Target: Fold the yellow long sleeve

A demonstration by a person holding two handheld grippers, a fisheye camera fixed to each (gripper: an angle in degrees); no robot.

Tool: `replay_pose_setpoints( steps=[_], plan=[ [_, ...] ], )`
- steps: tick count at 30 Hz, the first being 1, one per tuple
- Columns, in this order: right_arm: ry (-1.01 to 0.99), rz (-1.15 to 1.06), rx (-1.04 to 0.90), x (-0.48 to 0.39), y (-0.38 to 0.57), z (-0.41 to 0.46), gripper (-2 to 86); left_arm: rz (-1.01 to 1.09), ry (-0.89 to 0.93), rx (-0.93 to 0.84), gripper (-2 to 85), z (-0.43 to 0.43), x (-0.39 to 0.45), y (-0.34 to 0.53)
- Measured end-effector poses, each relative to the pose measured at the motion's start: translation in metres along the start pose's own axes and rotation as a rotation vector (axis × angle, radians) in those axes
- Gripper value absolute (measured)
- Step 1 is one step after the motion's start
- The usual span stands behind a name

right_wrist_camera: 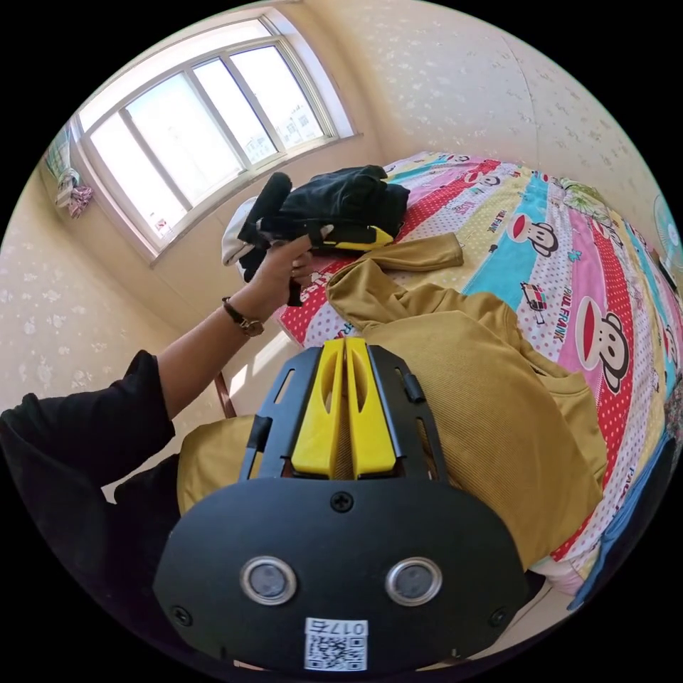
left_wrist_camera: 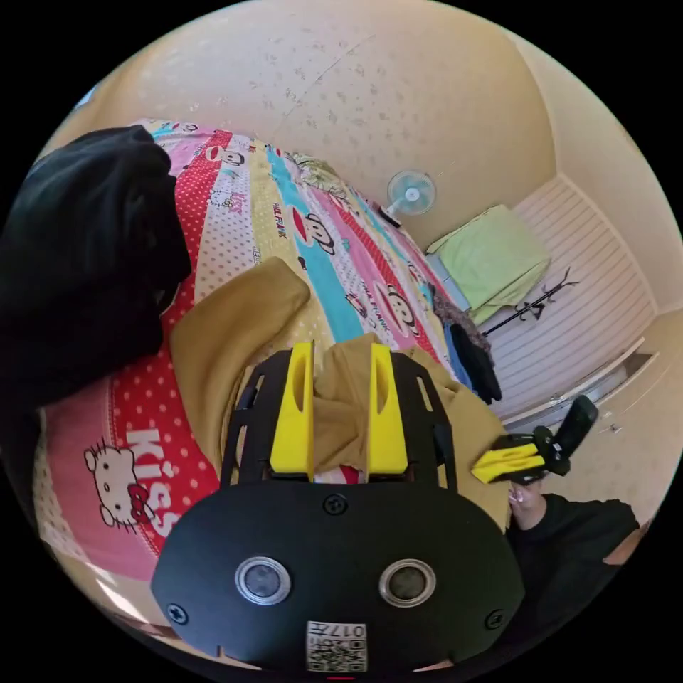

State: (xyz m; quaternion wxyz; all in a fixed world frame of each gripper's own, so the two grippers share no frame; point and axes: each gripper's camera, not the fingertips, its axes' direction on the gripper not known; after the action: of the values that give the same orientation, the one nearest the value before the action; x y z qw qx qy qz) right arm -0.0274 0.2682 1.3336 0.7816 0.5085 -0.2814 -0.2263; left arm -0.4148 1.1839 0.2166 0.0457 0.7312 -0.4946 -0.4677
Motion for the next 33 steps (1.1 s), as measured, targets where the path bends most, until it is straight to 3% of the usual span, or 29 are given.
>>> replay_pose_setpoints(
  steps=[3, 7, 9, 12, 15, 19, 21, 23, 26, 30, 33],
  plan=[
    [-0.014, 0.0, 0.004, 0.008, 0.0, -0.004, 0.7, 0.055, -0.223, -0.084, 12.5, 0.04, 0.005, -0.032],
    [-0.012, -0.004, -0.007, 0.018, -0.003, -0.008, 0.7, 0.041, -0.419, -0.357, 8.9, 0.109, -0.021, -0.03],
    [-0.012, -0.008, -0.016, 0.022, -0.004, -0.01, 0.6, 0.014, -0.433, -0.237, 5.7, 0.097, -0.027, -0.015],
    [-0.02, -0.011, -0.013, 0.031, -0.004, -0.017, 0.6, -0.094, -0.299, -0.175, 4.2, 0.077, -0.046, 0.003],
    [-0.045, -0.012, -0.009, 0.042, -0.003, -0.025, 0.5, -0.128, -0.057, -0.049, 3.9, 0.032, -0.051, 0.023],
    [-0.093, -0.001, 0.006, 0.059, -0.001, -0.039, 0.4, -0.066, 0.183, 0.259, 3.9, -0.079, -0.043, 0.083],
    [-0.096, 0.003, 0.005, 0.065, -0.001, -0.045, 0.4, -0.132, 0.233, 0.426, 3.9, -0.123, -0.055, 0.132],
    [-0.081, 0.003, 0.001, 0.071, -0.002, -0.053, 0.4, -0.362, 0.334, 0.709, 3.9, -0.159, -0.09, 0.223],
    [-0.072, 0.002, -0.001, 0.079, -0.001, -0.064, 0.4, -0.668, 0.463, 0.977, 3.8, -0.161, -0.127, 0.328],
    [-0.079, 0.005, 0.003, 0.093, 0.002, -0.082, 0.6, -0.578, 0.441, 0.917, 3.8, -0.168, -0.105, 0.325],
    [-0.089, 0.005, 0.021, 0.105, 0.007, -0.1, 0.6, -0.272, 0.39, 0.8, 3.8, -0.183, -0.032, 0.26]
  ],
)
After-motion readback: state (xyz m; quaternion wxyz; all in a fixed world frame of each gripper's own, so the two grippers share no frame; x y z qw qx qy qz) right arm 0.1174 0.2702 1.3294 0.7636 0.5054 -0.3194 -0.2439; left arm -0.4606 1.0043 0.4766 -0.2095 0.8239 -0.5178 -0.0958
